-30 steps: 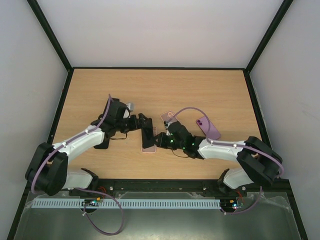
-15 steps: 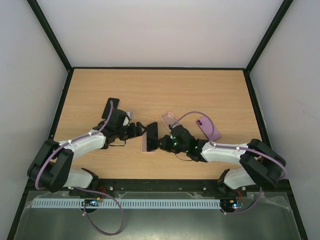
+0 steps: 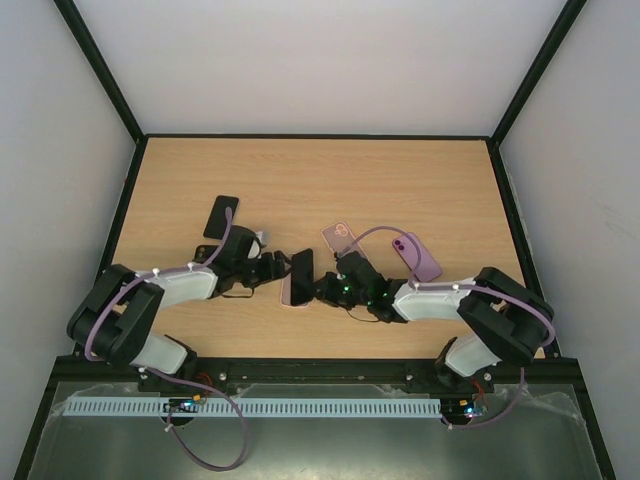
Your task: Put the phone into the phone case
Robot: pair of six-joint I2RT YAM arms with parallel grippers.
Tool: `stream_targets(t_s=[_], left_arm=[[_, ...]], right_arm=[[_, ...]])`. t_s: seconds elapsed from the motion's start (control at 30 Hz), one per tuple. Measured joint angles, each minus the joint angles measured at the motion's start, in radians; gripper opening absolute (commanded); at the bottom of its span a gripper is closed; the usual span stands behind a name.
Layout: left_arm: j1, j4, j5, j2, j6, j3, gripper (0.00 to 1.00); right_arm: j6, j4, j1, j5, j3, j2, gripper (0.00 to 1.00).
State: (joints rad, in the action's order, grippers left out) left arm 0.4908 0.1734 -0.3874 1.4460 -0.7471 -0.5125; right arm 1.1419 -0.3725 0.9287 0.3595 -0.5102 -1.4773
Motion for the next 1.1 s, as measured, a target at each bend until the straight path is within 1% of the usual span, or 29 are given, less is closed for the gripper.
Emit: stream_targets(t_s=[0.13, 0.47, 0.7, 0.9, 1.1], left_arm=[[0.004, 0.041, -0.018, 0.022, -0.010, 0.003, 0.75], [0.035, 0.113, -0.055, 0.062, -0.052, 0.004, 0.72], [0.066, 0.178, -0.063, 0.063, -0.121, 0.032, 0.71], [0.075, 0.225, -0.055, 0.084, -0.152, 0.033, 0.65], [0.079, 0.235, -0.051, 0.091, -0.143, 0.033, 0.59]], right_arm=[[0.000, -0.023, -0.001, 0.001, 0.000, -0.018, 0.02], [0.005, -0.058, -0.007, 0.010, 0.000, -0.042, 0.02], [0.006, -0.085, -0.011, 0.028, 0.000, -0.058, 0.02], [-0.002, -0.111, -0.021, 0.044, 0.016, -0.067, 0.02], [-0.029, -0.126, -0.036, 0.072, 0.027, -0.070, 0.02]])
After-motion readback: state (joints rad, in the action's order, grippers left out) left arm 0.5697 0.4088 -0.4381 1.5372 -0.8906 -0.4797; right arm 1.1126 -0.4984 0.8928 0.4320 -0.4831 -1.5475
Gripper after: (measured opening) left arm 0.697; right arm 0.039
